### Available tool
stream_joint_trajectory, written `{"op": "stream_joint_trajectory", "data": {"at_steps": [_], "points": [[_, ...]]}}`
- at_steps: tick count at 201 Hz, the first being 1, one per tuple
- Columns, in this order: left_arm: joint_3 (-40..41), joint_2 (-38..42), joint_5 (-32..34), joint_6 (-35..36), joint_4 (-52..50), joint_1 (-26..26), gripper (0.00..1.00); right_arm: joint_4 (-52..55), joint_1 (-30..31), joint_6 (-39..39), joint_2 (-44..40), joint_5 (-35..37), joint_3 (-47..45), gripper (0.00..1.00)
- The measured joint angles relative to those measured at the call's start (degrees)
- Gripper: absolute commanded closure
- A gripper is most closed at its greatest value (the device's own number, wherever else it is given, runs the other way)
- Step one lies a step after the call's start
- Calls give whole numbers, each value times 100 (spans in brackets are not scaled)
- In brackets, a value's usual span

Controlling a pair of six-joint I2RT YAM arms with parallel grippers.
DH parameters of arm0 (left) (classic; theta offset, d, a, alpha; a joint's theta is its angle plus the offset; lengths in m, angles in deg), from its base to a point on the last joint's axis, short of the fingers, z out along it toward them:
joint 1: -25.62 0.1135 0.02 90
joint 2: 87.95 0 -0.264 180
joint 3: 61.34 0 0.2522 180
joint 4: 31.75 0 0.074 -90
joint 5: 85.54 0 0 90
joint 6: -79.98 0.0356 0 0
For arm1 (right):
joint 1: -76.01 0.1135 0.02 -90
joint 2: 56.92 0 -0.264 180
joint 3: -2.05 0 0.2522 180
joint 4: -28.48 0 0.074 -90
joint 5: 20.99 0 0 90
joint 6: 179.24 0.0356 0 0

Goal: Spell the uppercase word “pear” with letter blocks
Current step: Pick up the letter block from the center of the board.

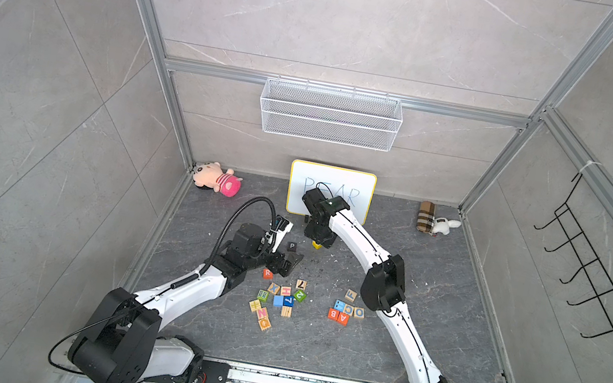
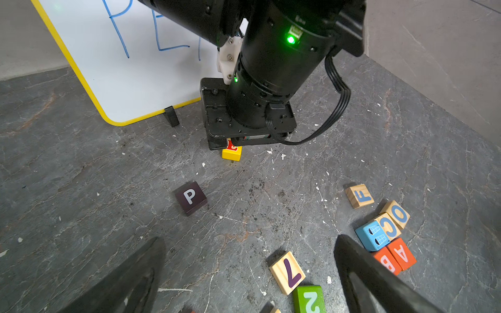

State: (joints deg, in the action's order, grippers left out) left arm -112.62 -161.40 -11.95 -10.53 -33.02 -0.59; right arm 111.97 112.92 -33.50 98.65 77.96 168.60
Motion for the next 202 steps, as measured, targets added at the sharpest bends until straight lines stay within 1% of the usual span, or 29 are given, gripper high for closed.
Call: {"op": "stream_joint_trajectory", "data": {"at_steps": [20,25,51,54,65,73,110,202], "points": [[0,-4,-35,0,2,0,0,-15,0,0,76,0,0,47],[0,-9,-42,0,2,0,0,-15,0,0,103,-2,0,50],[0,-46,-63,0,26,0,0,-35,0,-9,125,7,13,53],[0,-55,-63,0,33,0,0,-35,0,-15,125,7,13,54],[0,-87,-63,0,57,0,0,-35,0,-63,131,7,13,67],[0,-103,-66,0,66,0,0,-42,0,-66,133,7,13,71],[0,-116,-63,0,83,0,0,-48,-4,-118,136,7,24,72],[0,-116,-59,0,83,0,0,-28,28,-393,136,-57,57,70]]}}
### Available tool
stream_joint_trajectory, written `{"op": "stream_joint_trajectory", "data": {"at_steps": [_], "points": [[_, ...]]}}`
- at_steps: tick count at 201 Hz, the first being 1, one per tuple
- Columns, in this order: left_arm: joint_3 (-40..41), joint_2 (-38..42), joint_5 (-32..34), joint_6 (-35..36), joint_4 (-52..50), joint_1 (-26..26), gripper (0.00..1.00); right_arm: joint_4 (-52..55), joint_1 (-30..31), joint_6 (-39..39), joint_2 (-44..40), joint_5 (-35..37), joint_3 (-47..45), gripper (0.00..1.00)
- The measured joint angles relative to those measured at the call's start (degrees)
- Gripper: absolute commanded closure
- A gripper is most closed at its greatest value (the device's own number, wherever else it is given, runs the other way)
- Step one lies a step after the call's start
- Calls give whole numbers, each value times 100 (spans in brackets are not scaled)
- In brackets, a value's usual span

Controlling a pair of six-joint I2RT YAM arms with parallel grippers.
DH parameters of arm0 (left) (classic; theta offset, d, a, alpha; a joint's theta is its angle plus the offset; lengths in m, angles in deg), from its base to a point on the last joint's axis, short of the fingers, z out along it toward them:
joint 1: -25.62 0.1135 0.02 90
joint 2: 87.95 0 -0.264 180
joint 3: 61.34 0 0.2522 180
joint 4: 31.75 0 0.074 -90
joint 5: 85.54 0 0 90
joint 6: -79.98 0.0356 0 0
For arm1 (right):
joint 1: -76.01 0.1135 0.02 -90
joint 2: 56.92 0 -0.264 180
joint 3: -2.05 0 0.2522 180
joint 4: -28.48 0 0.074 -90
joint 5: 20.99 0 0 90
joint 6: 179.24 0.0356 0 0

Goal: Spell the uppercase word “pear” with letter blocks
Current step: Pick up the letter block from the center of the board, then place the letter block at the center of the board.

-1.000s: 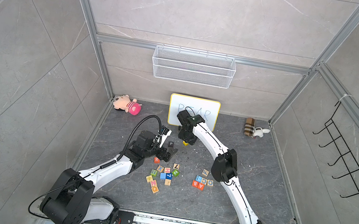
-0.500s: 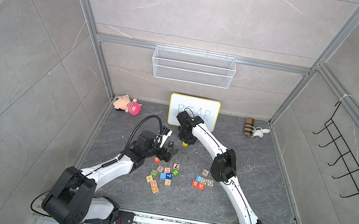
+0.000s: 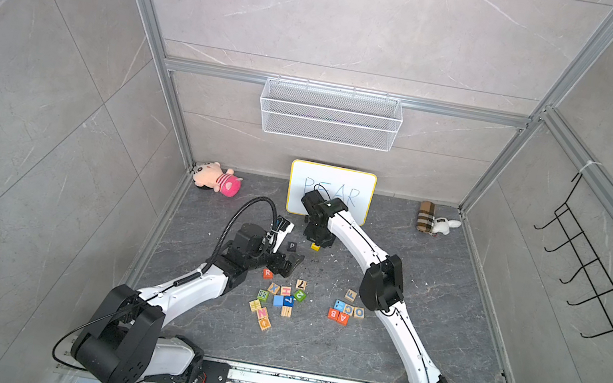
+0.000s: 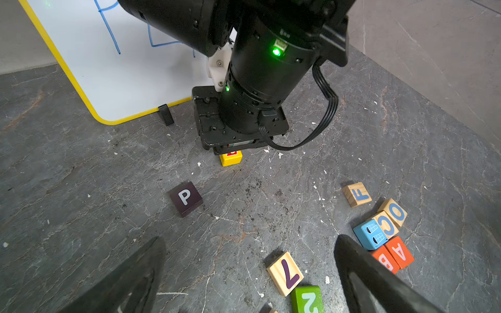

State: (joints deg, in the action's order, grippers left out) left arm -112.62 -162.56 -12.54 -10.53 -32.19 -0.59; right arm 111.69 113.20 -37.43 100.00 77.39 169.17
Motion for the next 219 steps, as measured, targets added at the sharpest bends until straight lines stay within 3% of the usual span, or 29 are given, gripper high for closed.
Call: {"op": "stream_joint_trajectory", "data": {"at_steps": [97,219], "points": [[0,2,2,0,-7,0,0,68,348,-413,0,-136,31,70],[144,323,46,31,-76,0,0,234,317,-1681,0,-133,308,70]]}}
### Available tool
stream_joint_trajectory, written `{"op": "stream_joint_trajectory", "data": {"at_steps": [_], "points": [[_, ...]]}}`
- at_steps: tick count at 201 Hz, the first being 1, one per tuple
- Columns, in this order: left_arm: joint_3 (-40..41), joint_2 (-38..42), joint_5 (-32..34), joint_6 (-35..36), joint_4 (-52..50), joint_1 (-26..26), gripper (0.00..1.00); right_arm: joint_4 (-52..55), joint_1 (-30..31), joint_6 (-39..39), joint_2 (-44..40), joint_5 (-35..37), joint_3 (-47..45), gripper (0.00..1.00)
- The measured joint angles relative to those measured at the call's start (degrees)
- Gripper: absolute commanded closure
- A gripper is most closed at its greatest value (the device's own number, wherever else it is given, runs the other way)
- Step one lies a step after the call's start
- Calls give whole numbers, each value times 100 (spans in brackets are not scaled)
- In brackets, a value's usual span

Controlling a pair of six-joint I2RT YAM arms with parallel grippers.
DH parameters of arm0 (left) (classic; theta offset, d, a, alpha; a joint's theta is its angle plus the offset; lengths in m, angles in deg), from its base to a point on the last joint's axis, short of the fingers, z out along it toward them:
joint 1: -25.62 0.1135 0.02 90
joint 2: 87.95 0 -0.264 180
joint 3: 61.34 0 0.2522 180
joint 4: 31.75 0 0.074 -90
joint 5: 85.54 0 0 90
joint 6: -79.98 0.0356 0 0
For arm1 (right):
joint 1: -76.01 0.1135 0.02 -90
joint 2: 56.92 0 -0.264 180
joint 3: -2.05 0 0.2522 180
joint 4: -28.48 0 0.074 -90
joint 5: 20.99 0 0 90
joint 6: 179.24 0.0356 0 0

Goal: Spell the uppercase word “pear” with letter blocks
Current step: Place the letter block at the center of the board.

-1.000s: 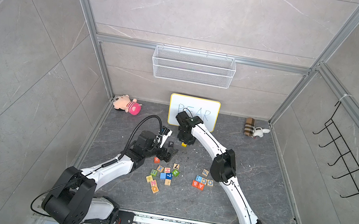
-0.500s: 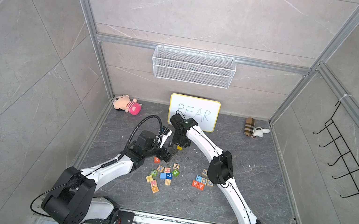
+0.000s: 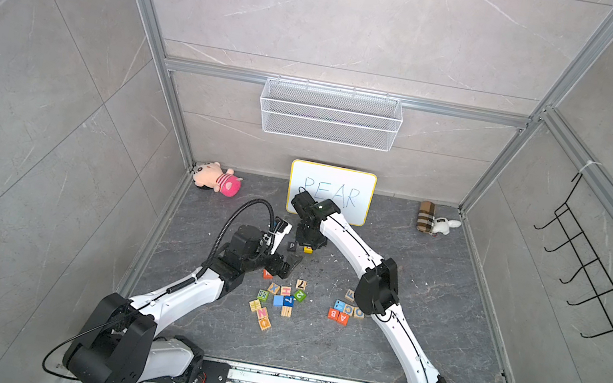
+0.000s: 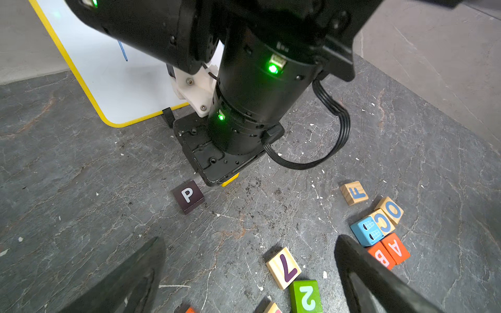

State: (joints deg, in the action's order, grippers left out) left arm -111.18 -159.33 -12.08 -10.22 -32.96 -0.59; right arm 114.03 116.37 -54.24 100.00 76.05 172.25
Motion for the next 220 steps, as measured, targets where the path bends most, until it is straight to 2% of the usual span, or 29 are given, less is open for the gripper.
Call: {"op": "stream_joint_trajectory", "data": {"at_steps": [128,162,194,220], "points": [[0,-2,0,0,-50,2,0,20,-105,-74,201,-107,96,69],[0,-15,0,0,-50,0,0,11,-105,-74,212,-111,107,67],[0,-24,-2,0,-50,0,0,2,-105,-59,212,-136,107,59],[0,-33,-2,0,-46,0,0,-2,-105,-48,212,-151,107,57]]}}
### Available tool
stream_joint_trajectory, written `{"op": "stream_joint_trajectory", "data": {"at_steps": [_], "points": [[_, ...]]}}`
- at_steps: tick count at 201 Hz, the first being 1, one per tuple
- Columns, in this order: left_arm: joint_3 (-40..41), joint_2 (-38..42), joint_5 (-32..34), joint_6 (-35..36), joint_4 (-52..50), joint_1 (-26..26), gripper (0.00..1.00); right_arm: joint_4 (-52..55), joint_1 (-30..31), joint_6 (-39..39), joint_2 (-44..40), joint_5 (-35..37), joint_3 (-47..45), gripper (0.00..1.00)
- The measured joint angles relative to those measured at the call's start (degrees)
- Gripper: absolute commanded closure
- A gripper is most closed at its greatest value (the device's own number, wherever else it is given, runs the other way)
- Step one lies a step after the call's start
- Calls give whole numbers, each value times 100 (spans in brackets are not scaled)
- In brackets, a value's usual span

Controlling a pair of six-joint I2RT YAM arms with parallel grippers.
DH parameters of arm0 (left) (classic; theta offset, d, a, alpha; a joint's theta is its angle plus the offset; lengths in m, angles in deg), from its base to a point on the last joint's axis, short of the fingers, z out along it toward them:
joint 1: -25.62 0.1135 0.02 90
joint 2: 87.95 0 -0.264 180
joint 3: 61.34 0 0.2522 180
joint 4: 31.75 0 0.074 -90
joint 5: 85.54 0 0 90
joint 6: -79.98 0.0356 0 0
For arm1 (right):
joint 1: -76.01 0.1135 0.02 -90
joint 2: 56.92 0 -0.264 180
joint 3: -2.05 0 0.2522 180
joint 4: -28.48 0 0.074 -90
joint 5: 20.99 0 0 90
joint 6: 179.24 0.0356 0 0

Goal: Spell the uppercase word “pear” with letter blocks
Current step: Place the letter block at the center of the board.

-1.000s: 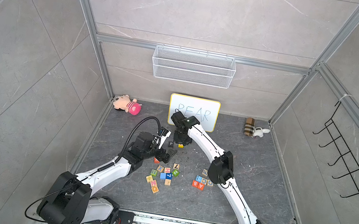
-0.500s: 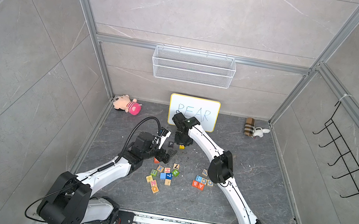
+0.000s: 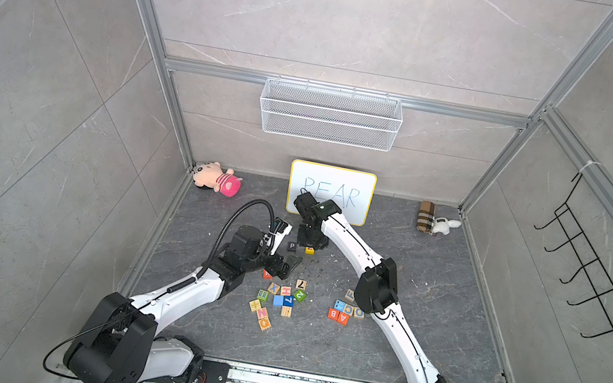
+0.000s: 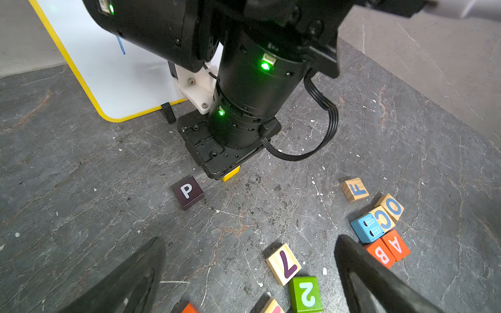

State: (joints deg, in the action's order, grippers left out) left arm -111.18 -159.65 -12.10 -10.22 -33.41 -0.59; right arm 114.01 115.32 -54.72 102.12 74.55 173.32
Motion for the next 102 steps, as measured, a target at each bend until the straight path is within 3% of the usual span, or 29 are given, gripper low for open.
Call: {"op": "stream_joint_trajectory", "data": {"at_steps": [102], "points": [[0,-28,0,0,-2,0,0,-24,-2,37,0,-131,24,33]]}}
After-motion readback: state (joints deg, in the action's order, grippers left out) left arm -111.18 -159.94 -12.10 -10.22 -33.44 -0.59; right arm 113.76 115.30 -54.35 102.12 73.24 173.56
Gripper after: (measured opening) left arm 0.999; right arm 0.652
